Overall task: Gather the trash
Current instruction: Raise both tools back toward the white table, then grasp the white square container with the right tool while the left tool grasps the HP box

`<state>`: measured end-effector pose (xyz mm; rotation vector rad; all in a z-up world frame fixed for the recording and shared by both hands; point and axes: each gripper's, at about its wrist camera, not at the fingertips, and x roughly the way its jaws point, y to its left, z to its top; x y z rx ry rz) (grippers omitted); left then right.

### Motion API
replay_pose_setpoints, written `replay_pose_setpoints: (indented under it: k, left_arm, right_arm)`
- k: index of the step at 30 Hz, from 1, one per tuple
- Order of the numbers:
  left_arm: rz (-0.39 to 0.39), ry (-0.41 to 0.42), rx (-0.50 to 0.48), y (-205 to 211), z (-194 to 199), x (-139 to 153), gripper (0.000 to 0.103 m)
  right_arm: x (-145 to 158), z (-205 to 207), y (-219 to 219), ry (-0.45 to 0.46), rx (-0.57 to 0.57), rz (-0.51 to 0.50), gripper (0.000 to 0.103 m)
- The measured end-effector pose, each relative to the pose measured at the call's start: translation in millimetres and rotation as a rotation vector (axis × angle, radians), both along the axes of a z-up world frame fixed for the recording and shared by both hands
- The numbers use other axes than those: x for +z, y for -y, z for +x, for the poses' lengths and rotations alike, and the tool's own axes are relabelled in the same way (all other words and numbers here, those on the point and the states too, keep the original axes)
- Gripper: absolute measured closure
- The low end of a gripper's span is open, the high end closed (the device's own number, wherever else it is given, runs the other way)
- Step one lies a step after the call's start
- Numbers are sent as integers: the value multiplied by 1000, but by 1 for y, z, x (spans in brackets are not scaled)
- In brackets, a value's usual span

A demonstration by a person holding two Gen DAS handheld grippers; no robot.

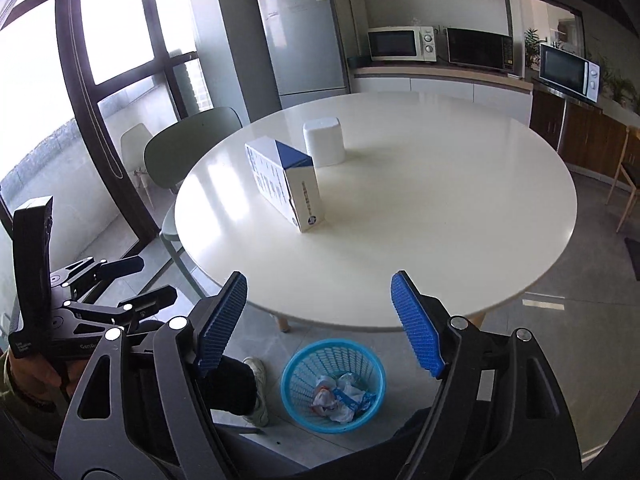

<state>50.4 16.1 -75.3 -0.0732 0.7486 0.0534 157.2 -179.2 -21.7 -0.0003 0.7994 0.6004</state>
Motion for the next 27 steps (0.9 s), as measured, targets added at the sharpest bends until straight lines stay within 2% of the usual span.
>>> replay_pose_setpoints:
  k: [2,9,12,16,21,27]
  left_arm:
    - [-6,25,6,0,0,8,20]
    - [-11,80,-6,-1,7,31,17]
    - [-3,102,1,-3,9,36,17]
    - [40,124,7,-2,13,39,17]
    - [30,125,6,-7,22,42,17]
    - [16,136,-13,-7,33,49,17]
  right_arm:
    - [12,9,-5,19,10,4,26]
    - [41,49,-31,39,29,20,24]
    - [47,68,-47,57,38,-15,23]
    - [48,96,-66,45,55,-38,22]
    - [51,127,-95,47,88,-91,15]
    - [40,172,-128,-4,121,-147,15]
